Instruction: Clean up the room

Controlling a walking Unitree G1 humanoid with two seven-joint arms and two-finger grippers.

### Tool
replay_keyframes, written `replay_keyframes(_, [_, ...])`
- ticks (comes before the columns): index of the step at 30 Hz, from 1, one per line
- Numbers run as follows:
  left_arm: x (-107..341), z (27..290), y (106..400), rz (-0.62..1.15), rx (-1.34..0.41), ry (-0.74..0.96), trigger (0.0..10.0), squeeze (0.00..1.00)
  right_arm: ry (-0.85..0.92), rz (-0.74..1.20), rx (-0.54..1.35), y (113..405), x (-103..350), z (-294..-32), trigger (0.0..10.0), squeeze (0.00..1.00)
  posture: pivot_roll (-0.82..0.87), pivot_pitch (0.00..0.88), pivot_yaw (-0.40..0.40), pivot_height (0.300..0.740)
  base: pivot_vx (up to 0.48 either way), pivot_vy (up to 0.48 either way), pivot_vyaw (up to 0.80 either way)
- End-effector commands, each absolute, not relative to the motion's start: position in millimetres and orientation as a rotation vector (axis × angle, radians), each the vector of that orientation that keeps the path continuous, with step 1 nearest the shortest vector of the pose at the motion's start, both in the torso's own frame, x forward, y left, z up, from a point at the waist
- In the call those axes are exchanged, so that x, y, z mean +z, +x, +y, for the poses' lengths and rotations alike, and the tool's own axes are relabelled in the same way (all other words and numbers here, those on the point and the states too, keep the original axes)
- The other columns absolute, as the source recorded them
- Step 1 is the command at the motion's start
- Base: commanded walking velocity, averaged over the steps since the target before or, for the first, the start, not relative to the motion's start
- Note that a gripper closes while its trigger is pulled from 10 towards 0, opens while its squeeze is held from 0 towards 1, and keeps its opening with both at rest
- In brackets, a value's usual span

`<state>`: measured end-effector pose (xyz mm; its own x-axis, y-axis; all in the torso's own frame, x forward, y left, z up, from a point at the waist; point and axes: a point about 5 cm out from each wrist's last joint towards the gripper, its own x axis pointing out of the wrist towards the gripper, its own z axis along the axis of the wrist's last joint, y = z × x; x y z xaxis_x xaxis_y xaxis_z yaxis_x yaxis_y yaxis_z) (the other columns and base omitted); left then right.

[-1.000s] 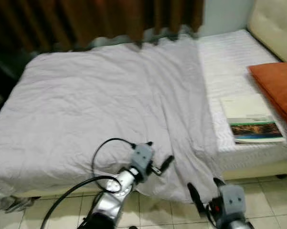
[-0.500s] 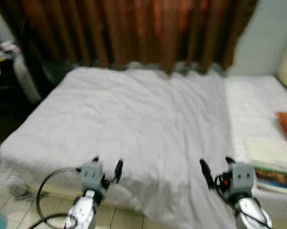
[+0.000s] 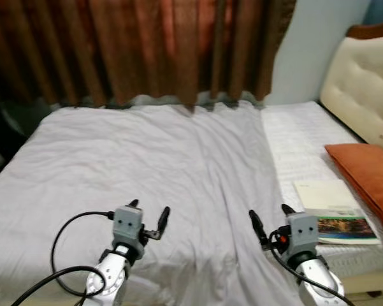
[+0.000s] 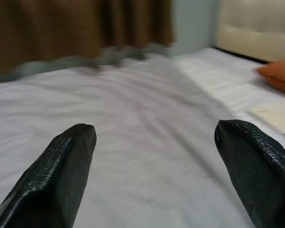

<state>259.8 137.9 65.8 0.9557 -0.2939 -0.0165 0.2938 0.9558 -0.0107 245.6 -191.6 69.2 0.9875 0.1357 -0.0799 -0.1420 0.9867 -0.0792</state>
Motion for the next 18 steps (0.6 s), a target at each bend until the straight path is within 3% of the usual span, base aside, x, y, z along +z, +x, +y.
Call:
replay_keyframes(1, [66.4,129.9,262.4,0.027,-0.328,-0.016,10.0,0.00,-0.085,0.086,0.133,245.2,67.4,-194.5,10.0,0.00,-0.13,0.027,0.035,0.740,0.480,0.000,-0.76])
replay_keyframes(6, [65.0,128.2,261.1,0.033,-0.322,-0.025,10.0,0.00,-0.089,0.099,0.149,242.6,64.1,-194.4,10.0,0.00,-0.14,0.031,0.035,0.740,0.480,0.000,-0.76])
replay_keyframes(12, [62.4,124.9,255.0,0.037,-0.338,-0.009,10.0,0.00,-0.092,0.099,0.166,240.0,63.8,-193.6,10.0,0.00,-0.13,0.034,0.027,0.740,0.478,0.000,0.00])
replay_keyframes(18, [64.0,124.2,255.7,0.034,-0.341,0.032,10.0,0.00,-0.097,0.104,0.175,240.8,62.7,-193.3,10.0,0.00,-0.12,0.033,0.025,0.740,0.000,0.000,0.00])
